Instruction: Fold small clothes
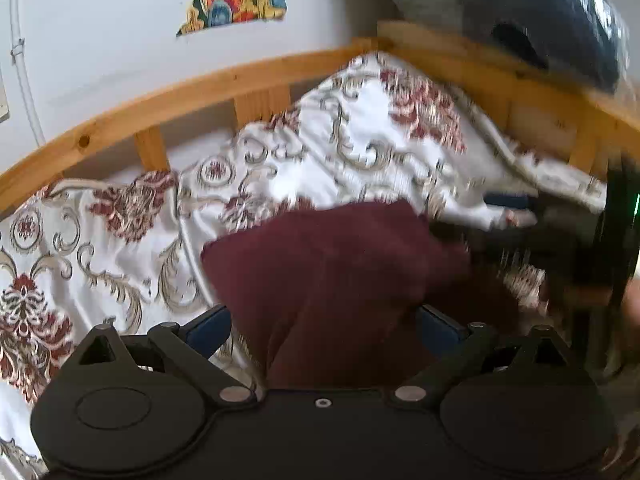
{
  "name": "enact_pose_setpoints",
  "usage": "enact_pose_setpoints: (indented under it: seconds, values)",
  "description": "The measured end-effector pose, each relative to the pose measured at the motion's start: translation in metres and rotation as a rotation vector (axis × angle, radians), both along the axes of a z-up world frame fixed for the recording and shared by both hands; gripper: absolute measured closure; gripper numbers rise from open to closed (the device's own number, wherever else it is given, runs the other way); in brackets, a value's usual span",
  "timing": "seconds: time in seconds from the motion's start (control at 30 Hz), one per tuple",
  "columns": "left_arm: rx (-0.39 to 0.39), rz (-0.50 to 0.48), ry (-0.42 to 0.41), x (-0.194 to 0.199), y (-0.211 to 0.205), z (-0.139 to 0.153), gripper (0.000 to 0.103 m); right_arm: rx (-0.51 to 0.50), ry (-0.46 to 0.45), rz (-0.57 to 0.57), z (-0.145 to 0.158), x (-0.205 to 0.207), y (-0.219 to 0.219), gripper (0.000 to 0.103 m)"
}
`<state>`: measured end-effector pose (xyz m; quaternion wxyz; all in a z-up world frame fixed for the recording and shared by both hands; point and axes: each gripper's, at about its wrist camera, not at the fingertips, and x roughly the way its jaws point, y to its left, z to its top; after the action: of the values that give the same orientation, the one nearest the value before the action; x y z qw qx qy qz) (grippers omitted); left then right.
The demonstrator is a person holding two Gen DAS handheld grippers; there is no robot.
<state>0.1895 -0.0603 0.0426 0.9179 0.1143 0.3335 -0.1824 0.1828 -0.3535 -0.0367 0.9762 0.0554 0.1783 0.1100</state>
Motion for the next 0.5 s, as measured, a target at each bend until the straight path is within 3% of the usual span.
enact_pose_setpoints:
  seconds: [0.2, 0.33, 0.43, 0.47, 0.5]
  values:
    - [0.05, 0.03, 0.01, -0.002, -0.005, -0.029, 0.004, 0.261, 0.104, 0.133, -0.002, 0.024, -0.004, 0.0]
    - [0.107, 0.039, -0.027, -0.002, -0.013, -0.038, 0.006, 0.312, 0.198, 0.205, -0.01, 0.039, 0.005, 0.0]
    - [0.128, 0.01, -0.027, -0.002, -0.018, -0.041, 0.022, 0.307, 0.22, 0.222, -0.019, 0.04, 0.009, 0.0]
    - [0.133, 0.007, -0.021, -0.002, -0.019, -0.043, 0.032, 0.32, 0.227, 0.225, -0.022, 0.04, 0.008, 0.0]
    - [0.137, 0.008, -0.017, -0.002, -0.02, -0.044, 0.048, 0.344, 0.232, 0.233, -0.025, 0.04, 0.007, 0.003]
